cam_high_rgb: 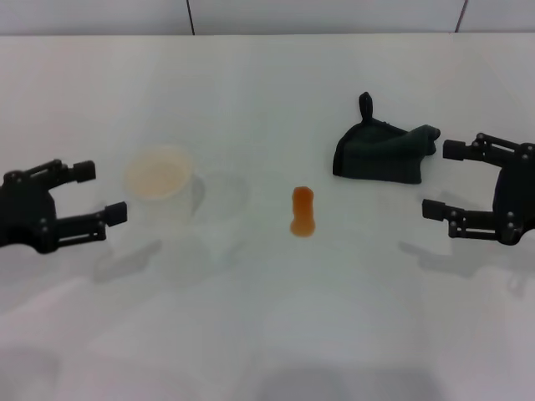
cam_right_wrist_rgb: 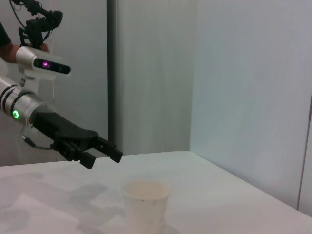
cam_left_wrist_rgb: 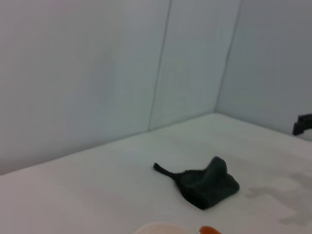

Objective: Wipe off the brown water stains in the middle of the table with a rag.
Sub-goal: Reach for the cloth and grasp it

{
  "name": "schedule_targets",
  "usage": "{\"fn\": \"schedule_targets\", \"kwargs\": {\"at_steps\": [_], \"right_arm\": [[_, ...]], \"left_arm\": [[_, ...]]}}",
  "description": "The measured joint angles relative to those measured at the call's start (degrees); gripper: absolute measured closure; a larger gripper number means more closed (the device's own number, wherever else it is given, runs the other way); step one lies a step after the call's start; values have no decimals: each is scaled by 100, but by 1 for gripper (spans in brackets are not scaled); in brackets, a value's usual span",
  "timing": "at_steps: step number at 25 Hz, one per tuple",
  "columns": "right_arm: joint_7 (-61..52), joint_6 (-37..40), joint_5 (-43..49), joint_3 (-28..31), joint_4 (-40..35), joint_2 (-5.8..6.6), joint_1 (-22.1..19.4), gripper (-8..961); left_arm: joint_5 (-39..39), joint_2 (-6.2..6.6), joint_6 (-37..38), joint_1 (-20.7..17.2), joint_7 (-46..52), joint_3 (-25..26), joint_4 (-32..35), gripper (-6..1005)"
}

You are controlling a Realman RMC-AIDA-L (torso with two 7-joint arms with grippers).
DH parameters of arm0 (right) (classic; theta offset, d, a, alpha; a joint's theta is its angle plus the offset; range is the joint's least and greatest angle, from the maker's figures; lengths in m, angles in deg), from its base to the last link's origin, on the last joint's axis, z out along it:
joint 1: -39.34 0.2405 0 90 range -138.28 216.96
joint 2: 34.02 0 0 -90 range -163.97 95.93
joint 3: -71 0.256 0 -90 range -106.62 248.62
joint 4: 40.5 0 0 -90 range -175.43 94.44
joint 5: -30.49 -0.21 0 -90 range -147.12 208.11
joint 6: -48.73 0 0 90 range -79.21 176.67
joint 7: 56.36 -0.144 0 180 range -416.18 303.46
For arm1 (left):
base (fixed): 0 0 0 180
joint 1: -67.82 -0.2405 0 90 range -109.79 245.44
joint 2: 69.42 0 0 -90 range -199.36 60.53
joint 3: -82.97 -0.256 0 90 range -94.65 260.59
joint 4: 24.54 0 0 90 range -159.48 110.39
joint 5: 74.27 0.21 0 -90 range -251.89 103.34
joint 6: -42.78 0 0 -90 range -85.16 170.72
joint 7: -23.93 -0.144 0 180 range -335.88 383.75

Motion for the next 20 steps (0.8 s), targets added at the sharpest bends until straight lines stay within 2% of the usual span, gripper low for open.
{"fn": "schedule_targets", "kwargs": {"at_steps": [6,11,20], "right_arm": [[-10,-111,-7,-24,-6,0,39,113],[-31,-198,-9,-34,-4,0,111,113],[-192,-226,43,-35,48,0,312,113]], "left_arm": [[625,23,67,663,320,-8,-404,109],[1297,51,70,1197,446,-10,-472,108],[1900,53,150,1683,470,-10,-442,107]]}}
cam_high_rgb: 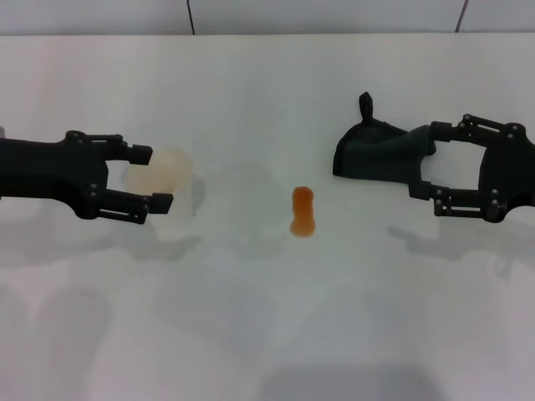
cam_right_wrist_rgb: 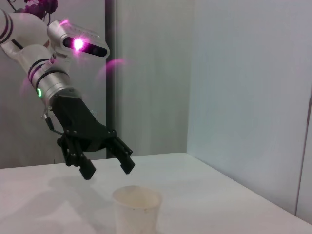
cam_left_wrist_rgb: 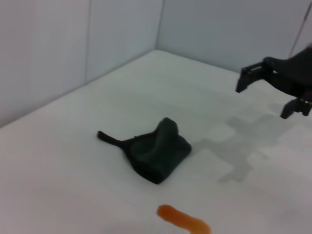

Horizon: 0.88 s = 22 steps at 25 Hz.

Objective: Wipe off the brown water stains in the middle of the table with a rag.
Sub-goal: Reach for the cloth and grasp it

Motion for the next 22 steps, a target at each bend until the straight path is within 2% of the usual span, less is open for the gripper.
{"fn": "schedule_targets", "kwargs": {"at_steps": [9,17,22], "right_arm": [[-43,-116,34,-3,-10,0,135,113],[-452,-439,496,-28,48,0,578,113],[-487,-468,530,-42,88,0,698,113]], "left_arm": [[170,-19,55,30,109,1,13,109],[132,-2,86,-37,319,1,11,109],[119,1,86,-86,363,1,-4,108]]}}
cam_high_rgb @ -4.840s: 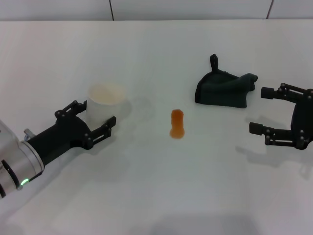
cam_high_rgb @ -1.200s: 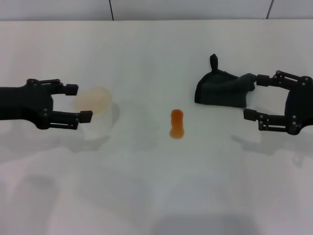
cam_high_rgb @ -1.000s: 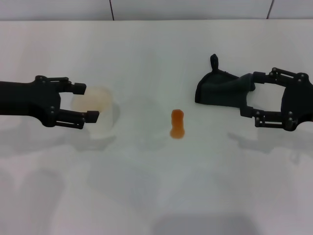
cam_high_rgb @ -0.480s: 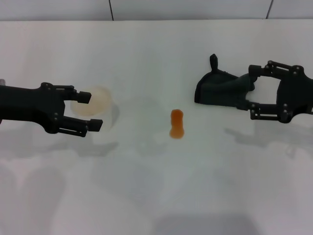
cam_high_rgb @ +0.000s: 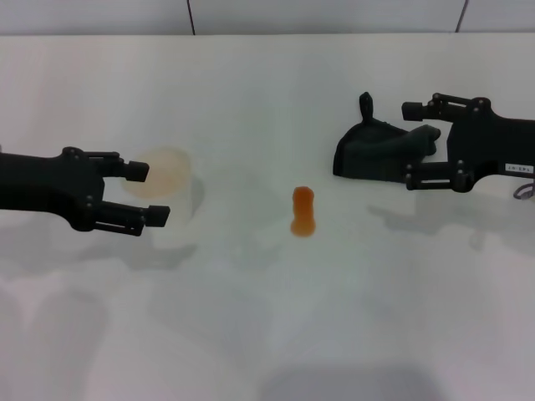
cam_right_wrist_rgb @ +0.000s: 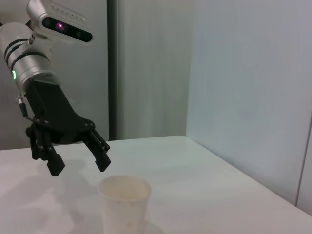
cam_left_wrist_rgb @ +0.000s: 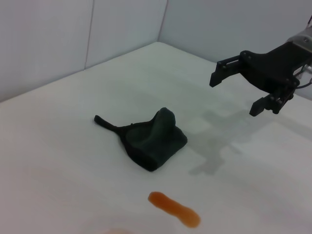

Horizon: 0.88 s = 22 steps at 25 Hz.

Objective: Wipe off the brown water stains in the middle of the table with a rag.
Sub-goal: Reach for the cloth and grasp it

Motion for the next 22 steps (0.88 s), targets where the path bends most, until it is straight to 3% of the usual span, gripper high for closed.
{"fn": "schedule_targets", "kwargs": {"at_steps": [16,22], "right_arm": [[-182,-40,22,-98,-46,0,32,113],[-926,-253,719,-186,-437,4,328,113]], "left_arm": [[-174,7,-3,-268,-143,0,11,108],[-109,-42,-1,-270,-227,0,63,108]]}}
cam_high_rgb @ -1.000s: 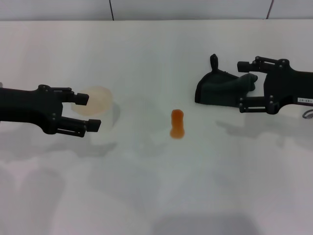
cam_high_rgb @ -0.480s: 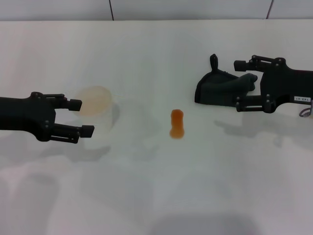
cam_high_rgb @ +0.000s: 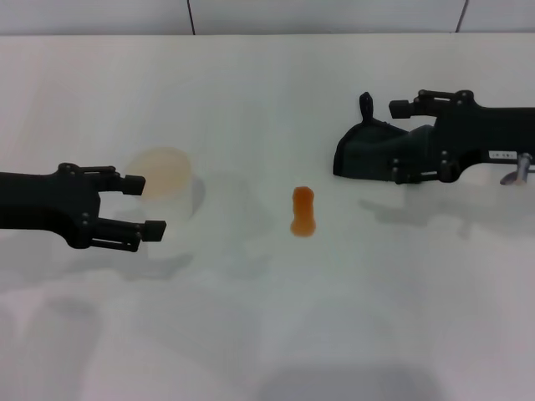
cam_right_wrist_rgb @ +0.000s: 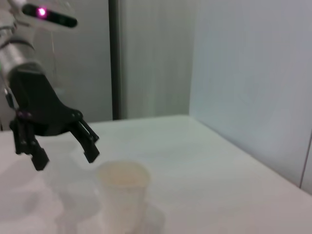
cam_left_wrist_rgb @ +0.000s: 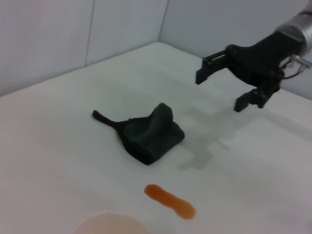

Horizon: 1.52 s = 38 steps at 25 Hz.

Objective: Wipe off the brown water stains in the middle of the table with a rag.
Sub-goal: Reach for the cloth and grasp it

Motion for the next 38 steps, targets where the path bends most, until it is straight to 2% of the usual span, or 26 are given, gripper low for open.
{"fn": "schedule_targets", "kwargs": {"at_steps": [5,16,24,38], "right_arm": [[-358,8,326,-6,-107,19,226,113],[-1262,44,1692,-33,-99,1,1039,112],[-1604,-134,2530,-336,-91,-18,1269,112],[-1852,-773,2895,-446,-74,-7,1513,112]], "left_arm": [[-12,5,7,19,-31,0,107,107],[-15,23,14,4,-176,-1,348,107],[-7,11,15,0,-259,-1,429,108],[-22,-3,15,-1,-339,0,510,108]]}}
